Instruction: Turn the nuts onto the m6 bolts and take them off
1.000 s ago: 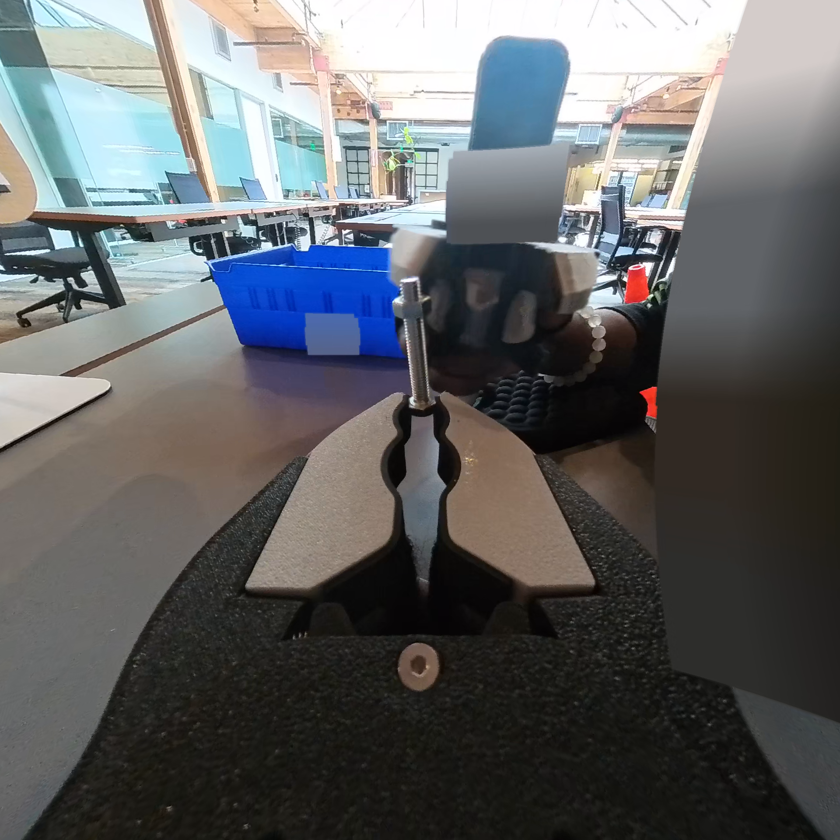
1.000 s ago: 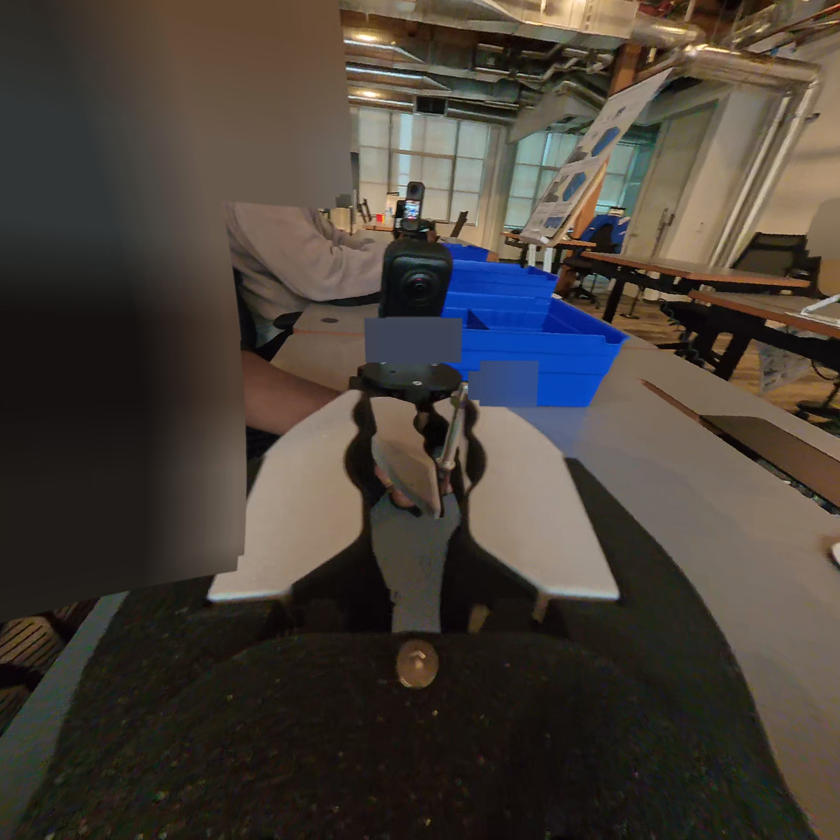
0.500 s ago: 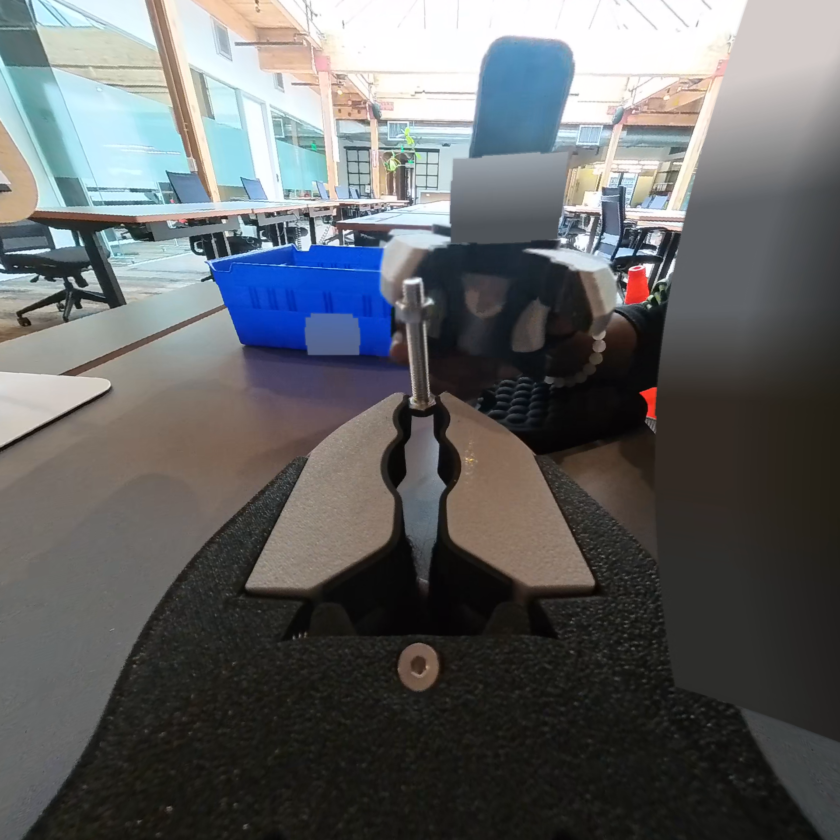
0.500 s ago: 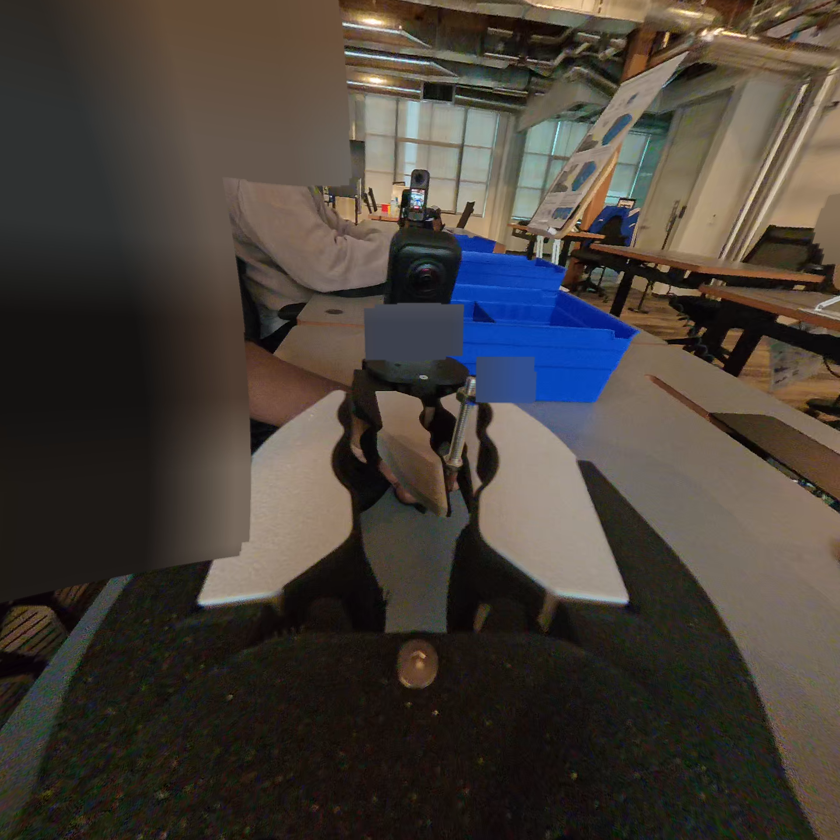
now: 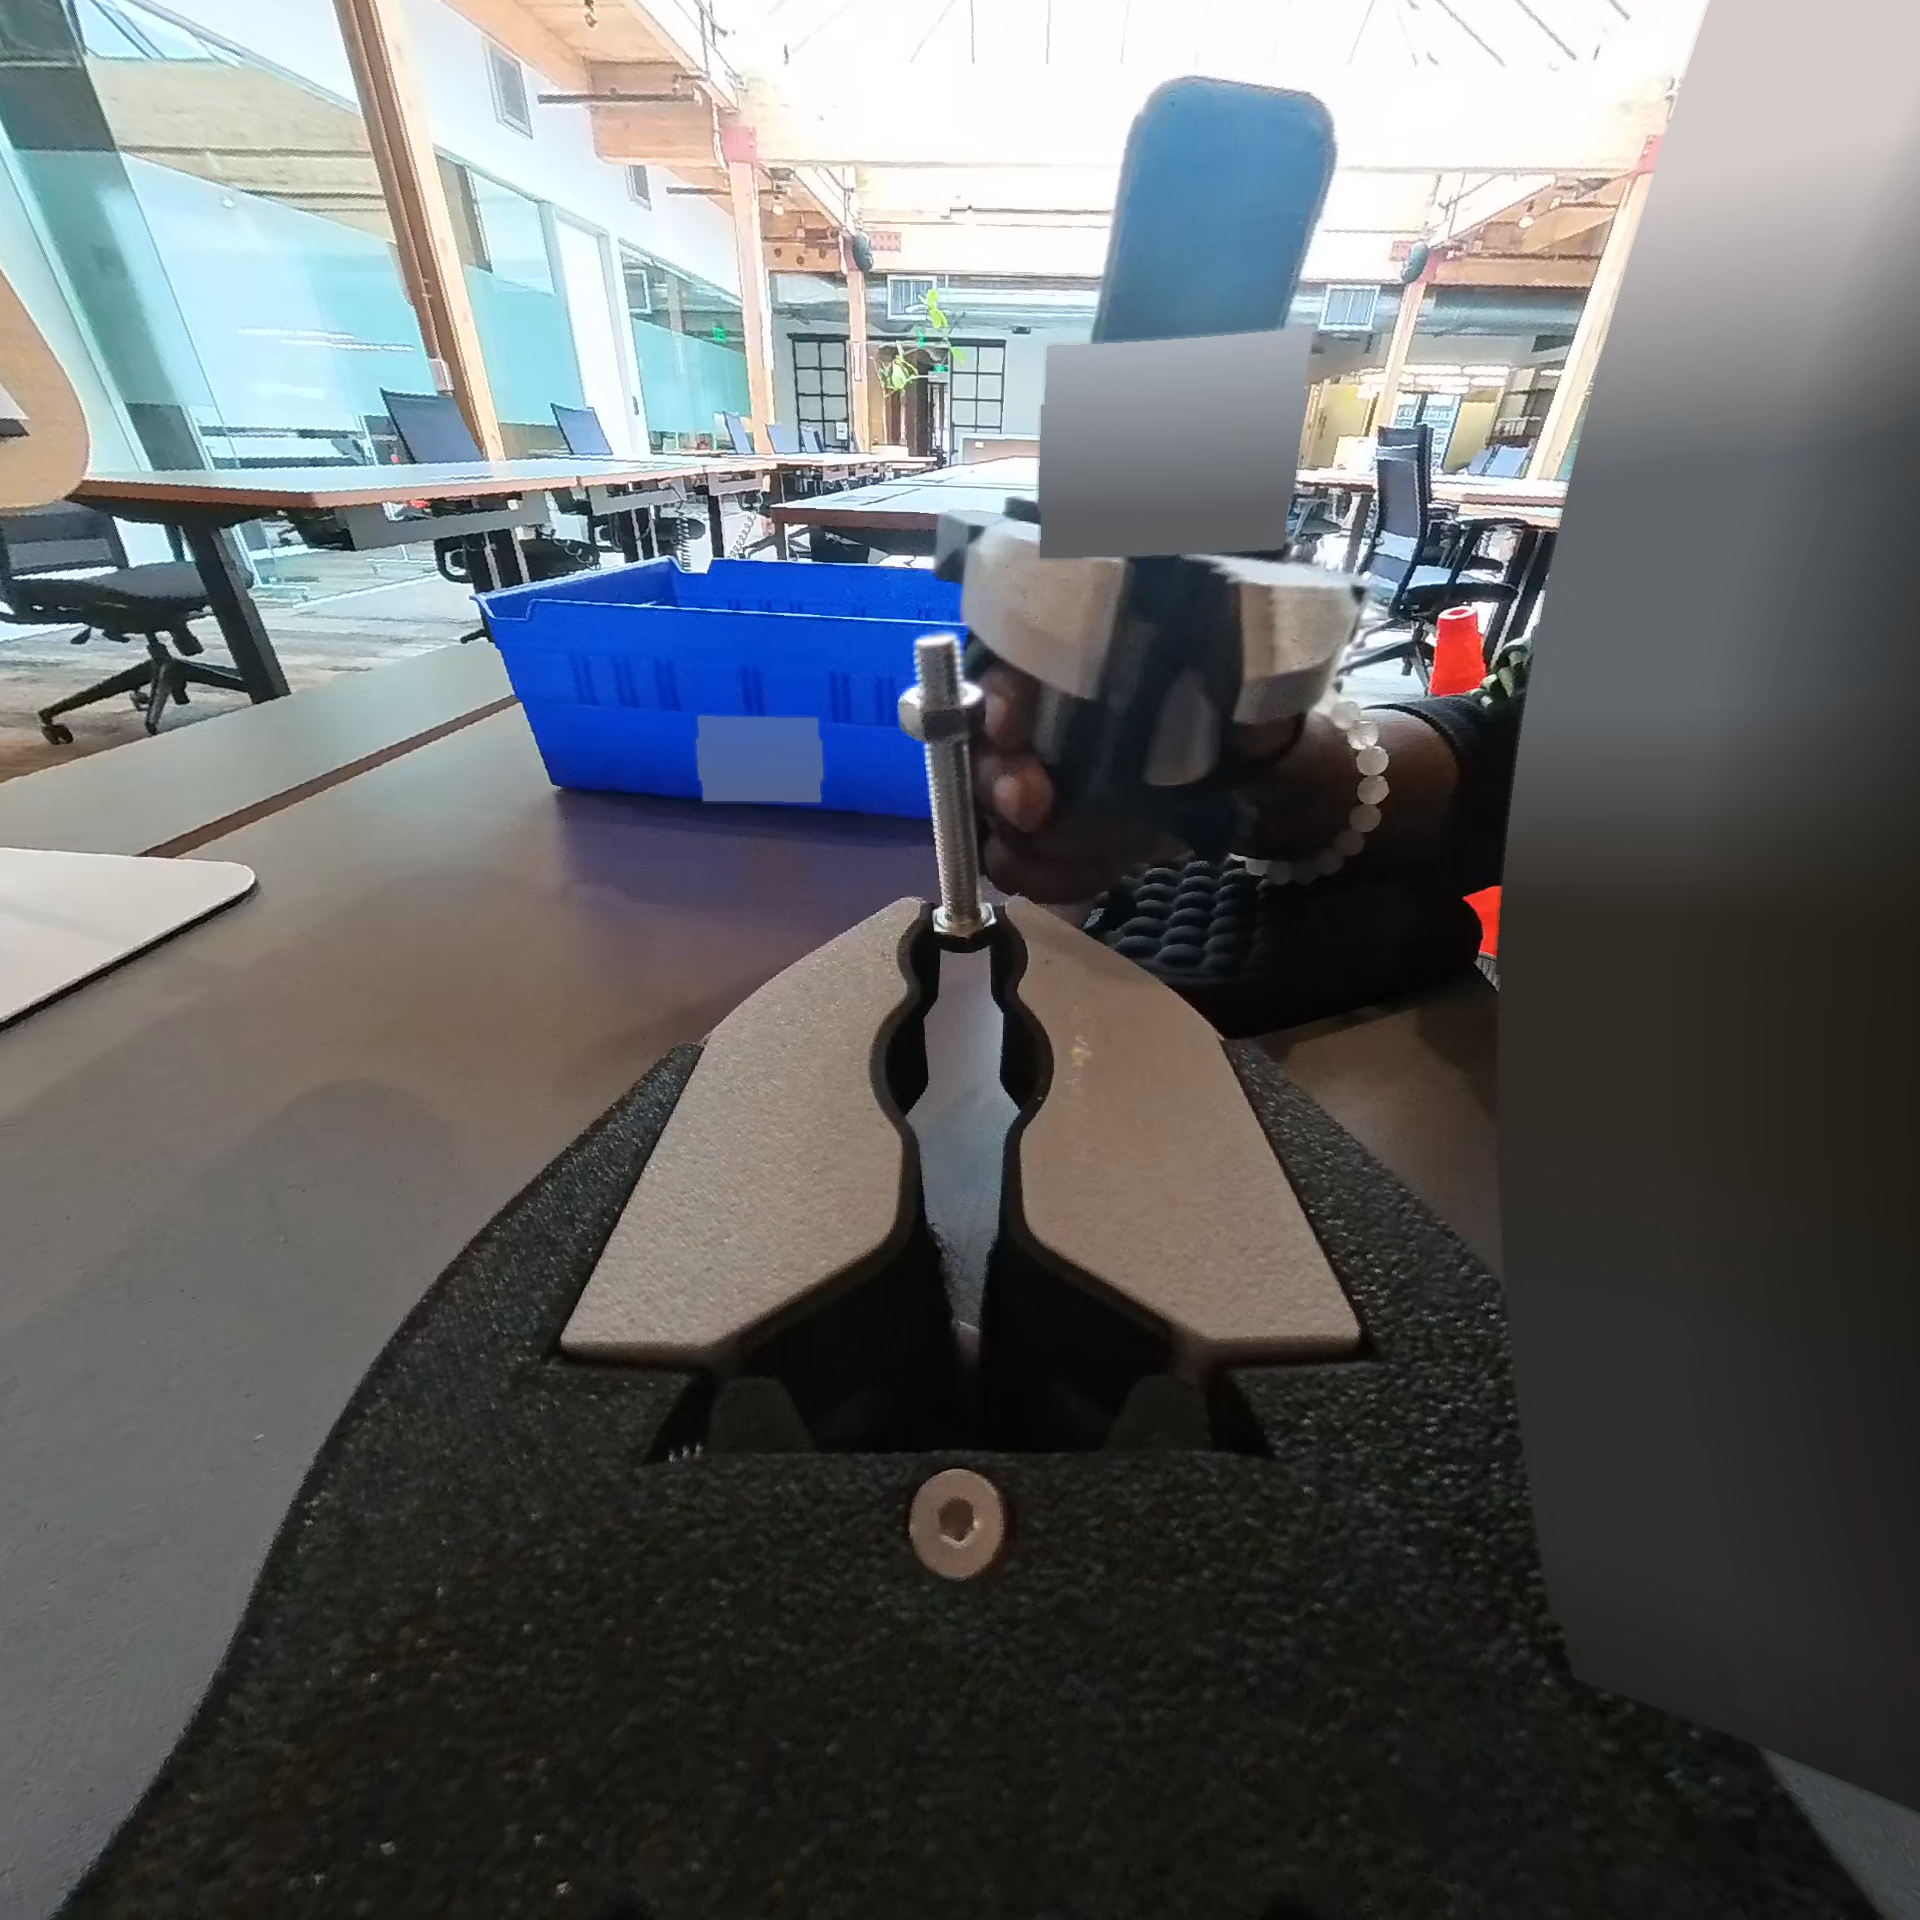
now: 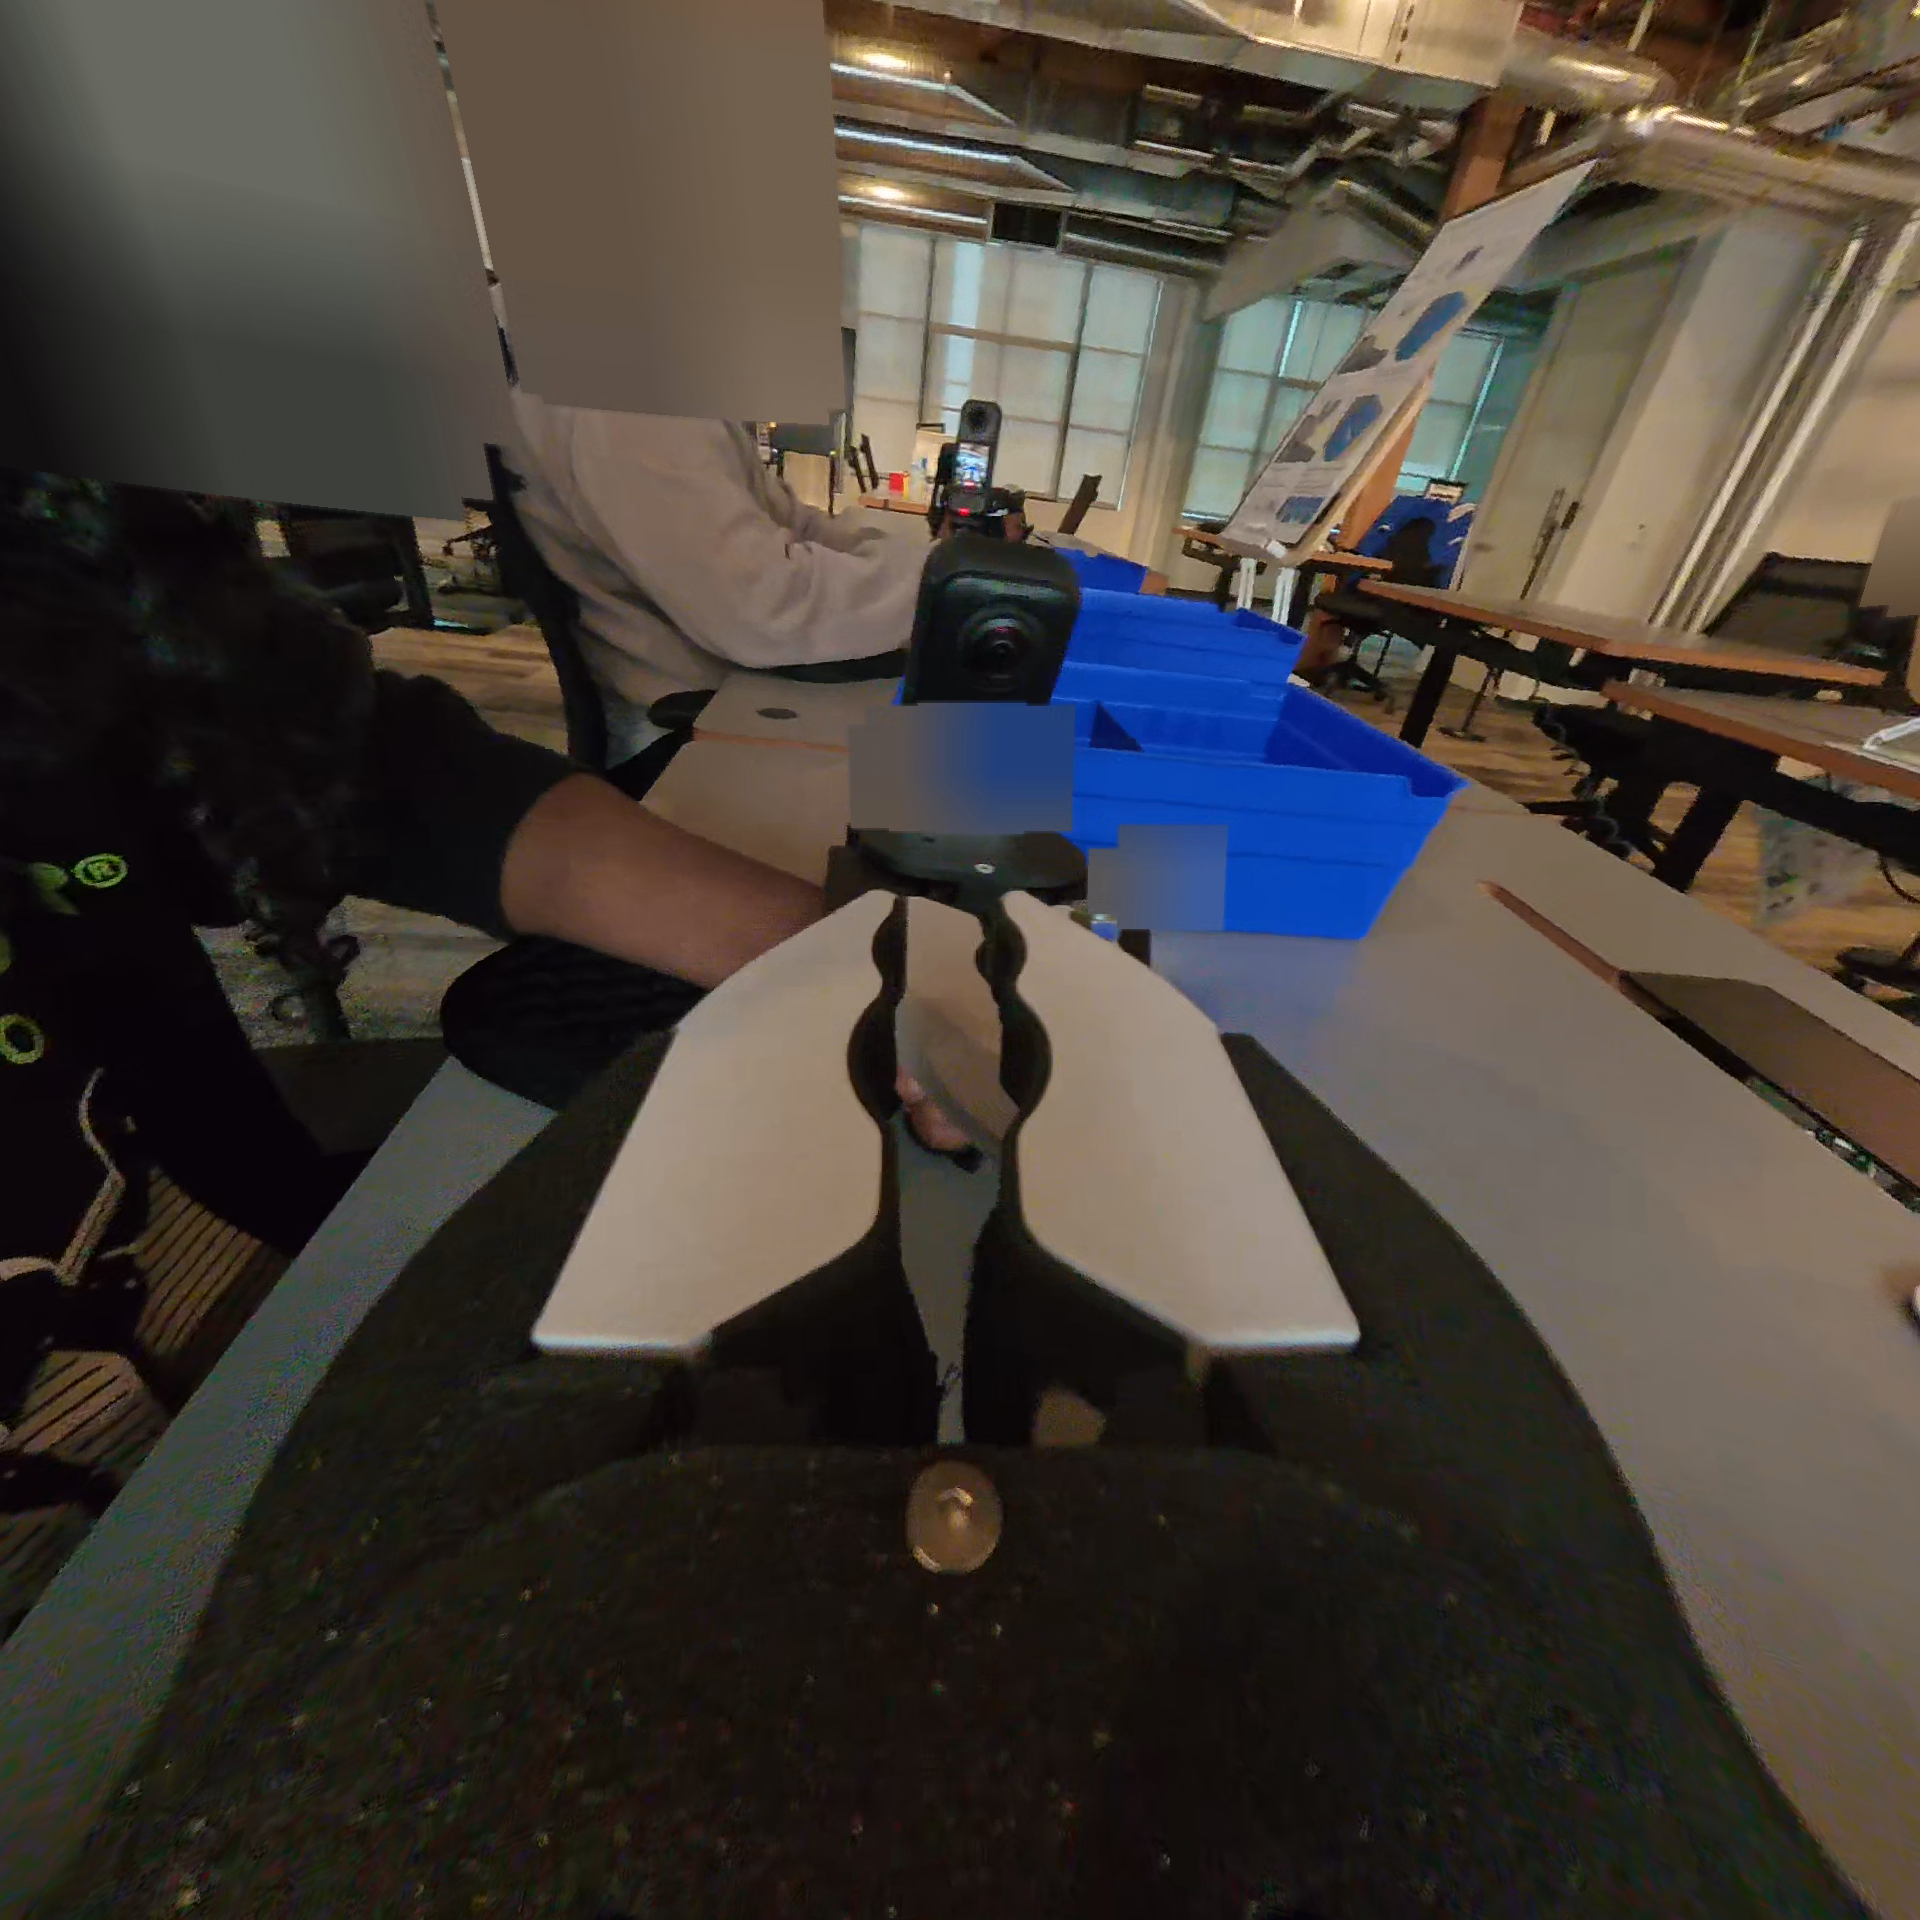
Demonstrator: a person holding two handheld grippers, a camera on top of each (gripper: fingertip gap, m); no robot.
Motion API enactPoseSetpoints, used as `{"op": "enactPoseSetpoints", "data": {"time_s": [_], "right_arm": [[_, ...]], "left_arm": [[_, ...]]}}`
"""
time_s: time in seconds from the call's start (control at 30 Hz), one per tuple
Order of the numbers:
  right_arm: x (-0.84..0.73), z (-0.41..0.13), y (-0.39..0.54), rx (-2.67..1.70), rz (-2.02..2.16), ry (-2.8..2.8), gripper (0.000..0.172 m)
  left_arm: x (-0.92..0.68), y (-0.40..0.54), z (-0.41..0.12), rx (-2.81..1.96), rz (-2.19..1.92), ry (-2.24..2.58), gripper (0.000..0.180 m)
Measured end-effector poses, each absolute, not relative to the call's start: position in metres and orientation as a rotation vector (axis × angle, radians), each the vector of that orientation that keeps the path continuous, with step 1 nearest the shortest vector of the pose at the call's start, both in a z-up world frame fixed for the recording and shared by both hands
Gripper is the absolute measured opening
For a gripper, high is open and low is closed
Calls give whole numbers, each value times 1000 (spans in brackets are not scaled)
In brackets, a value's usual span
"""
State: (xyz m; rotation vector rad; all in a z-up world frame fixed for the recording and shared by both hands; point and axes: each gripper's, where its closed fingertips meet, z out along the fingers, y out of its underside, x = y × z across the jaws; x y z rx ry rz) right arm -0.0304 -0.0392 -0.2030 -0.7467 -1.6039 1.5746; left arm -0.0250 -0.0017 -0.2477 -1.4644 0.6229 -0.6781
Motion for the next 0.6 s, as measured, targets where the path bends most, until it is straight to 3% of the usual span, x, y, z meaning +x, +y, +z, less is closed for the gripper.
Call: {"op": "enactPoseSetpoints", "data": {"time_s": [0.13,0.2,0.27,0.3,0.37,0.47,0.5,0.53,0.6], "right_arm": [[-39,-203,-31,-815,1563,-1551,62],[-38,-207,-37,-801,1566,-1594,55],[-31,-206,-43,-740,1568,-1623,20],[-29,-204,-43,-726,1573,-1620,14],[-31,-203,-39,-749,1569,-1600,15],[-38,-203,-32,-802,1555,-1555,56],[-39,-205,-33,-812,1552,-1569,62],[-39,-207,-36,-809,1556,-1588,62],[-37,-208,-39,-792,1554,-1610,45]], "left_arm": [[-25,-2,-248,-1464,-677,623,9],[-25,-2,-248,-1465,-677,623,9],[-25,-2,-248,-1464,-677,621,9],[-26,-1,-248,-1464,-677,619,9],[-25,-1,-248,-1465,-677,622,9],[-25,-1,-248,-1465,-676,621,9],[-25,-1,-248,-1465,-676,622,9],[-25,-1,-248,-1465,-676,622,9],[-25,-1,-248,-1465,-676,622,9]]}}
